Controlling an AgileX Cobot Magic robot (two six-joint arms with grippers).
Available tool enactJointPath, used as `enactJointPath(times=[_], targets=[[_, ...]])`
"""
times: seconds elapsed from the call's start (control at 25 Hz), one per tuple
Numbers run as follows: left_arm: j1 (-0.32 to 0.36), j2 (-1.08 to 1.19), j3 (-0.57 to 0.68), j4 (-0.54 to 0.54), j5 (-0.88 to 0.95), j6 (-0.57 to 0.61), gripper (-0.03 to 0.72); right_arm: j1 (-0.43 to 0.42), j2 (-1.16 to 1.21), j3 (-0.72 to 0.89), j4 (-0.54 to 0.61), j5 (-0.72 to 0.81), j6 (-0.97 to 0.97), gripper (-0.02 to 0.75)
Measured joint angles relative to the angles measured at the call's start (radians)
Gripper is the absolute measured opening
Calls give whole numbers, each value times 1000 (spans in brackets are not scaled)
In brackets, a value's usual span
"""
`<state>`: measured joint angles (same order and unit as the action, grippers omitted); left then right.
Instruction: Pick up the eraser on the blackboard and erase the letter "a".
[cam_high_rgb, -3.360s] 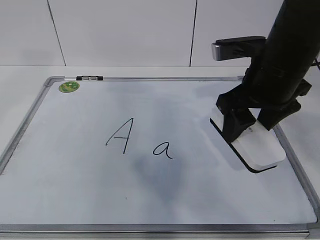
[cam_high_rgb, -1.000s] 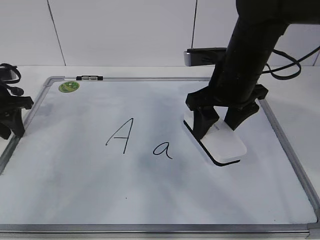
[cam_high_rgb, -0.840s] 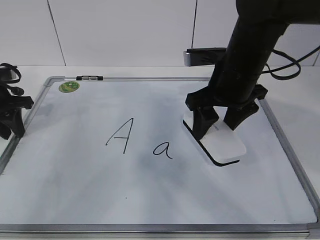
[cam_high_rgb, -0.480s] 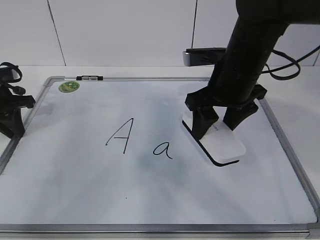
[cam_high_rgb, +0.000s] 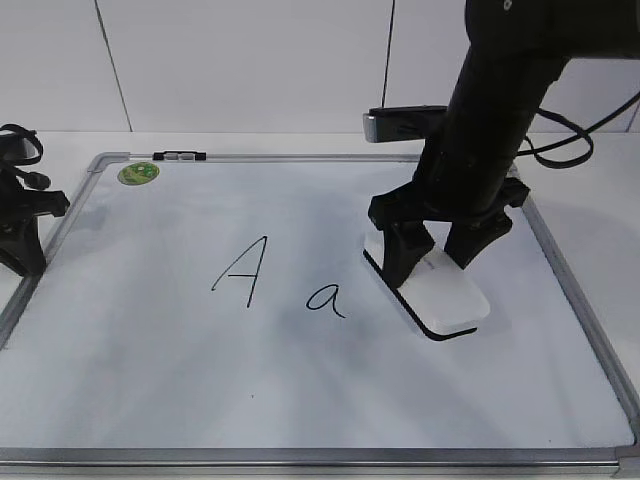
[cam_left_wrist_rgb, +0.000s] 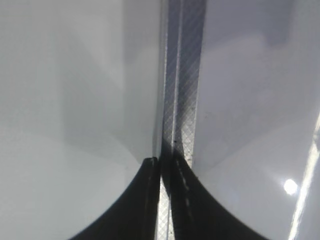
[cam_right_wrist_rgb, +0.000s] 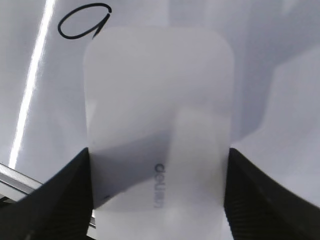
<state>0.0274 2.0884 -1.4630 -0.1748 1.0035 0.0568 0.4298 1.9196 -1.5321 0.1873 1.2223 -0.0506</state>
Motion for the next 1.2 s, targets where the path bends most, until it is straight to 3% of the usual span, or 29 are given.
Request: enactJointPath(times=[0.36, 0.52, 1.2], targets=[[0, 0, 0, 0, -2, 2, 28, 0, 103, -92, 0, -2, 5, 543], [0, 0, 0, 0, -2, 2, 27, 11, 135, -130, -55, -2, 42, 543], [0, 0, 0, -2, -2, 4, 23, 126, 217, -200, -172, -2, 111, 543]])
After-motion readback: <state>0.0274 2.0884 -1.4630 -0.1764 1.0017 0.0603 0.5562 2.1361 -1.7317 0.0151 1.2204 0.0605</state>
